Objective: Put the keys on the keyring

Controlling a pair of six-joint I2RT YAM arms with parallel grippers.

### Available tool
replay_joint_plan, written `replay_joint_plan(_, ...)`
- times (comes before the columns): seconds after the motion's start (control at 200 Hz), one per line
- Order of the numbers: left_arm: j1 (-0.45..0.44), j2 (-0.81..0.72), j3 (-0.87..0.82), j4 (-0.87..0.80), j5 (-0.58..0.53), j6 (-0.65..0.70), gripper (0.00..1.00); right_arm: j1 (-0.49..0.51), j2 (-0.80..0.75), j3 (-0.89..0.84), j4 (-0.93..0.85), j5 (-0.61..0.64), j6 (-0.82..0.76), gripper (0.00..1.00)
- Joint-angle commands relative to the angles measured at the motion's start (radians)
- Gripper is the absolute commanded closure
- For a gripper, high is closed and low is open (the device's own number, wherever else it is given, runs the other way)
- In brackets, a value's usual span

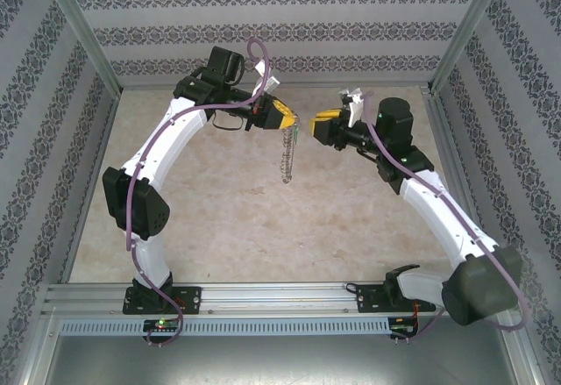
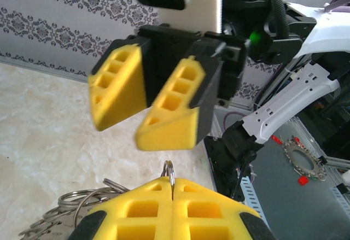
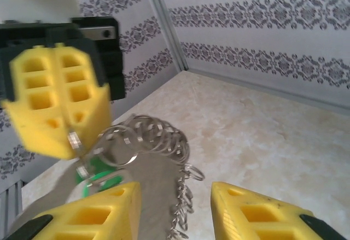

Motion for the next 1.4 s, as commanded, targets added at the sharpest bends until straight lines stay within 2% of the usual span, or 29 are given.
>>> replay_joint_plan(0.0, -0.008, -0.043, -0.004, 0.034, 0.033, 0.009, 1.00, 0.027, 0.030, 0.052, 0.065, 0.021, 0.048, 0.61)
replay_joint_plan(0.215, -0.009, -0.044, -0.011, 0.047, 0.029, -0.004, 1.00, 0.113, 0.024, 0.062, 0.014, -0.018, -0.006, 0.64)
replay_joint_plan(0.435, -0.010, -0.045, -0.011, 0.065, 0.020, -0.016, 1.00, 0.210, 0.017, 0.065, -0.185, -0.044, -0.152, 0.66)
replay_joint_plan(0.535, -0.008, -0.045, -0.012, 0.064, 0.020, -0.017, 1.00, 0.183, 0.001, 0.028, -0.176, -0.005, -0.137, 0.66)
replay_joint_plan(0.834, -0.009, -0.051, -0.016, 0.064, 0.021, -0.016, 1.00, 0.034, -0.091, -0.002, -0.109, -0.041, -0.077, 0.66)
replay_joint_plan(1.034, -0.009, -0.055, -0.018, 0.067, 0.022, -0.017, 1.00, -0.004, -0.110, -0.002, -0.029, -0.006, -0.011, 0.65)
replay_joint_plan(1.189, -0.010, -0.057, -0.020, 0.064, 0.024, -0.017, 1.00, -0.003, -0.062, 0.029, 0.024, -0.063, 0.021, 0.59)
replay_joint_plan(1.394, -0.010, -0.059, -0.020, 0.061, 0.028, -0.013, 1.00, -0.003, 0.002, 0.072, 0.094, -0.201, 0.053, 0.58)
